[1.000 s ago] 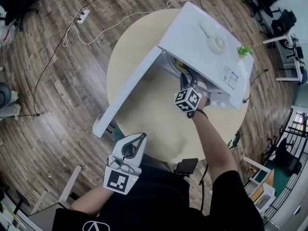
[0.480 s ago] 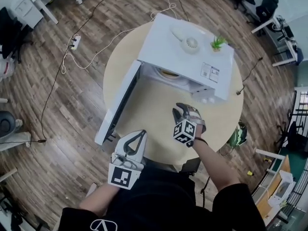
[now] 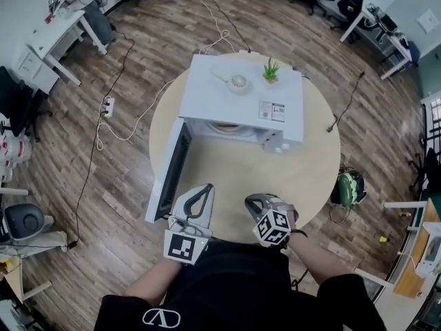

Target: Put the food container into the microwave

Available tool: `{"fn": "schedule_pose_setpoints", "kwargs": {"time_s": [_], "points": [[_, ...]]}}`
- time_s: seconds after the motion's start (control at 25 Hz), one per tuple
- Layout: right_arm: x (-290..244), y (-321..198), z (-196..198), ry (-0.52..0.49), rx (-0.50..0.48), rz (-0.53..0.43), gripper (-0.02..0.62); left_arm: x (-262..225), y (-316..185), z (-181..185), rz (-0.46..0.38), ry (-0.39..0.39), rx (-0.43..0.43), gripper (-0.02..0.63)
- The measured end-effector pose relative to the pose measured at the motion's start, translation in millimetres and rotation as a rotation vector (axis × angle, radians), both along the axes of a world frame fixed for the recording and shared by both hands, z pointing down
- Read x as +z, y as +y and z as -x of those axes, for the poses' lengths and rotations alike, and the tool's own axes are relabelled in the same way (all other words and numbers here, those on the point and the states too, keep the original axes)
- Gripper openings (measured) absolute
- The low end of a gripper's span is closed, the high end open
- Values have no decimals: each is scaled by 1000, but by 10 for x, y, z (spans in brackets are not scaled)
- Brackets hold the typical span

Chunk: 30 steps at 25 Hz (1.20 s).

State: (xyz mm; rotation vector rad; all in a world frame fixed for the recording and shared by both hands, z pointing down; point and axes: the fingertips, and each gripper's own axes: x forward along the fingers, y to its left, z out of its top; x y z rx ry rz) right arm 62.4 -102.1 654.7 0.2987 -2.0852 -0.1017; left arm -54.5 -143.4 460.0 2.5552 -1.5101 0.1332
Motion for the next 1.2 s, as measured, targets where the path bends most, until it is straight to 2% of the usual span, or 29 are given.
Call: {"fn": "schedule_pose_setpoints", "kwargs": {"time_s": [0.16,0.32,0.44,0.52,0.6,0.8,1.0,1.2], "points": [[-557,162,186,-140,-10,-33,9,-228,-65,-41,-39,-10,6,0],[-1342,84,338,-371,45,-115,9,-458,-173,-27,-92,-30,13,0],[-1960,-52,308,-595,144,-174,9,-624,-234,-52,-134,-39,17,0],[-2295,-162,187,-740,252,-177,9,-722,-254,-87,-154,-37,19,0],[-2539,-284,7,-839,363,-183,9,-819,-275,-112,-175,-34,21,0],[-2920,-512,-448,-963,513,-320,9,-1087,-327,-84,-259,2,12,0],[-3116,-631,-711,-1042,621,-399,9,-1392,-343,-106,-310,34,19,0],[-3221,-713,-948,-1098,715,-436,9,-1548,-326,8,-344,47,-6,0]]}}
